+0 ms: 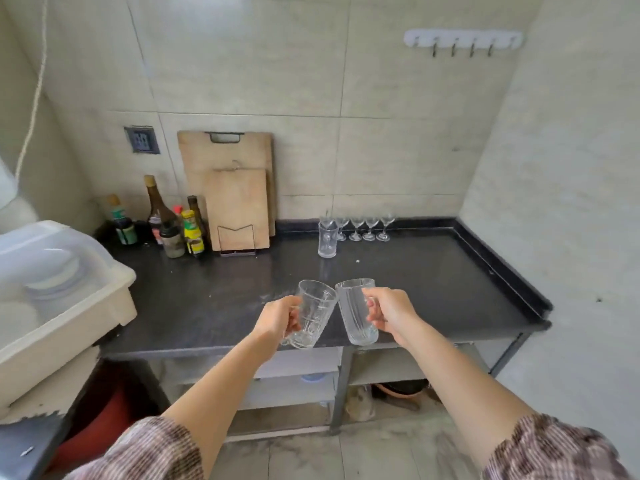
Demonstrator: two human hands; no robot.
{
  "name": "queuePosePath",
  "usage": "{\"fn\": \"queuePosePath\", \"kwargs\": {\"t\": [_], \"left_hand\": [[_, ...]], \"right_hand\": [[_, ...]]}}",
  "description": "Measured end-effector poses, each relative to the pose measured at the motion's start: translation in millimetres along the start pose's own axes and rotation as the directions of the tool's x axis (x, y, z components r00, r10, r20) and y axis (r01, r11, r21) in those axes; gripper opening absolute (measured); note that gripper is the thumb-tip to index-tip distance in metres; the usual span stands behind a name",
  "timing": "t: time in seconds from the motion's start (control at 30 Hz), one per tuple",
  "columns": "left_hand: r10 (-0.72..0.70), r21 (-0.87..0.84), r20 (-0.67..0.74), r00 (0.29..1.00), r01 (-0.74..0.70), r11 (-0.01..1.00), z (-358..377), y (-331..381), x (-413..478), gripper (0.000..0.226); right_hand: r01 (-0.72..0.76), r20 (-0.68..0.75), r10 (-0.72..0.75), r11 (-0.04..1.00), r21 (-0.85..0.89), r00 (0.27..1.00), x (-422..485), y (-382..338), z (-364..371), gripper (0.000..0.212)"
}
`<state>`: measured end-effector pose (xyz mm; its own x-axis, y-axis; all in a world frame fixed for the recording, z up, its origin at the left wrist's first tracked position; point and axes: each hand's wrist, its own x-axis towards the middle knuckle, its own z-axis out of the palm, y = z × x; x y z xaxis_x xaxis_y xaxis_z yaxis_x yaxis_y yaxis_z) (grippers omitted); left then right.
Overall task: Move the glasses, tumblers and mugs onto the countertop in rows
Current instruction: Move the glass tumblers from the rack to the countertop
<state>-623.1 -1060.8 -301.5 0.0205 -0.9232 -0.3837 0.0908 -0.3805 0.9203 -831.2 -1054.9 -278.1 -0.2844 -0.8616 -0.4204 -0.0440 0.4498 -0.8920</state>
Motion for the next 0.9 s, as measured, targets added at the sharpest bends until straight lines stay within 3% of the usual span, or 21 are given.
{"fn": "queuePosePath", "kwargs": {"t": [0.13,0.4,0.9], "left_hand": [[-0.074,0.173,0.071,0.995,0.061,0.983,37,9,55,0.036],[-0.21,0.227,0.133,0.969,0.176,0.958,105,16,161,0.022],[-0.351,0.129,0.031,0.936,0.344,0.93,217,41,378,0.022]], "right_hand": [[-0.052,-0.049,0.053,0.999,0.016,0.997,49,-7,-20,0.017],[-0.133,-0.029,0.134,0.99,0.038,0.991,166,-19,-49,0.022],[-0.183,0.197,0.203,0.977,-0.112,0.959,432,-75,-84,0.025]]}}
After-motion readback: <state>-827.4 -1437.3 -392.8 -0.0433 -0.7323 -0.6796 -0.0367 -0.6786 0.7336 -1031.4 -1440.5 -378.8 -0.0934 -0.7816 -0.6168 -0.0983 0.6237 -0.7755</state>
